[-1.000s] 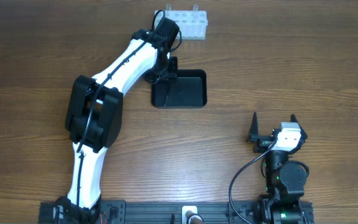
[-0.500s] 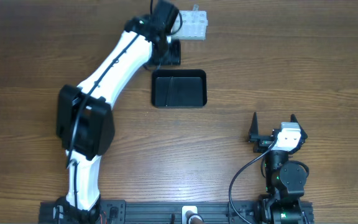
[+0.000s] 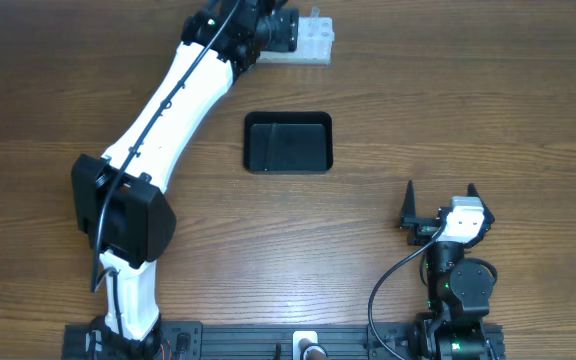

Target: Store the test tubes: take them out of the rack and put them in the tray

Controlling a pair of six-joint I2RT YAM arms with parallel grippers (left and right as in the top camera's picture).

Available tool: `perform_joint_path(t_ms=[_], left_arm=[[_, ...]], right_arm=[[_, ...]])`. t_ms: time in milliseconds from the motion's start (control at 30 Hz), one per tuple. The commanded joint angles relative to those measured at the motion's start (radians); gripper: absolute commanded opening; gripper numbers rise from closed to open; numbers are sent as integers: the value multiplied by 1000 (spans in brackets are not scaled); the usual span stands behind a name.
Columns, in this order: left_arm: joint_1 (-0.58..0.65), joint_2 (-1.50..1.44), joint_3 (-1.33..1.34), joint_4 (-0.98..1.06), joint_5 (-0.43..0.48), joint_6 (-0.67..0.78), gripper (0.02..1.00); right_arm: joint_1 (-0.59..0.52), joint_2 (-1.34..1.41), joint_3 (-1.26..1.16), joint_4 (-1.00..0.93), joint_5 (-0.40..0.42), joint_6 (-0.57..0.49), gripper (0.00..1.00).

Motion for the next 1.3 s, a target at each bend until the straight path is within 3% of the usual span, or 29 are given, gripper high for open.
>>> perform_joint_path(t_ms=[33, 267, 700, 767, 833, 1000, 1300], left_arm=[[11, 70, 7, 72, -71, 75, 816], [30, 162, 7, 223, -71, 75, 888], [53, 292, 12, 456, -51, 75, 893], [56, 309, 25, 463, -48, 75, 855], [57, 324, 39, 463, -48, 87, 757], [58, 329, 40, 462, -48, 101, 825], [59, 329, 40, 466, -56, 101, 794]], right_arm=[[-8, -9, -5, -5, -8, -5, 991], [-8, -9, -5, -5, -8, -5, 993], [-8, -9, -5, -5, -8, -5, 991], [-8, -9, -5, -5, -8, -5, 993], [-8, -9, -5, -5, -8, -5, 993], [-8, -9, -5, -5, -8, -5, 991], [-8, -9, -5, -5, -8, -5, 993]])
